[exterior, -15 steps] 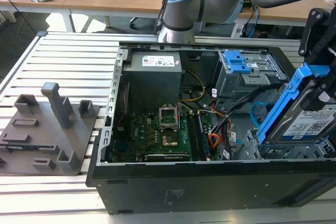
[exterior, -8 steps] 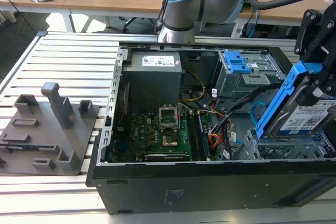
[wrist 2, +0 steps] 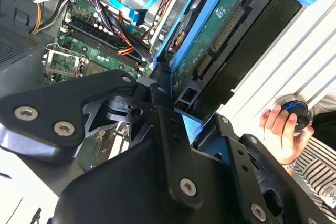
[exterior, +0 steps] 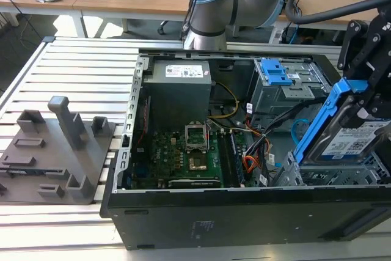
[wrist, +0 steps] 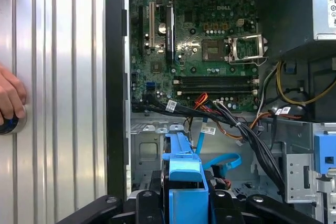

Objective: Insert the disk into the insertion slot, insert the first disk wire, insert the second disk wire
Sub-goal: 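Insert the disk into the insertion slot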

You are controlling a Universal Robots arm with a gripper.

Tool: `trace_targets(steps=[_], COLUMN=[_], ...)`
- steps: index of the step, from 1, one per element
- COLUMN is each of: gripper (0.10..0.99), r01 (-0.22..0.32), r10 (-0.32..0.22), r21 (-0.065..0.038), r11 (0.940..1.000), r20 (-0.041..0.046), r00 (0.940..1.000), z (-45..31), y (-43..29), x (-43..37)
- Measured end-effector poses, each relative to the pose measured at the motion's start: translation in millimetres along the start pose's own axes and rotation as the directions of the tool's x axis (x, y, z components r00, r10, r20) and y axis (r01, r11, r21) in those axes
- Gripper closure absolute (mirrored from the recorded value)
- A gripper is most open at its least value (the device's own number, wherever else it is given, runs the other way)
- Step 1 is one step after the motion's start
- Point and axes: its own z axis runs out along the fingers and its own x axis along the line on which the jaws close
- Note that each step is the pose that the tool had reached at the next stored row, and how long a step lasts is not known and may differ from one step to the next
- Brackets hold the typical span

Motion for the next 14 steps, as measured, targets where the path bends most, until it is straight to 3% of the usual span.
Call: trace_targets(steps=[14], gripper=[0.722], r01=[0.0], r10=[0.0], r21=[0.0], r11=[1.0], r20=[0.0], r00=[1.0], z=[10.6], y=[-0.4], x=[-0.2])
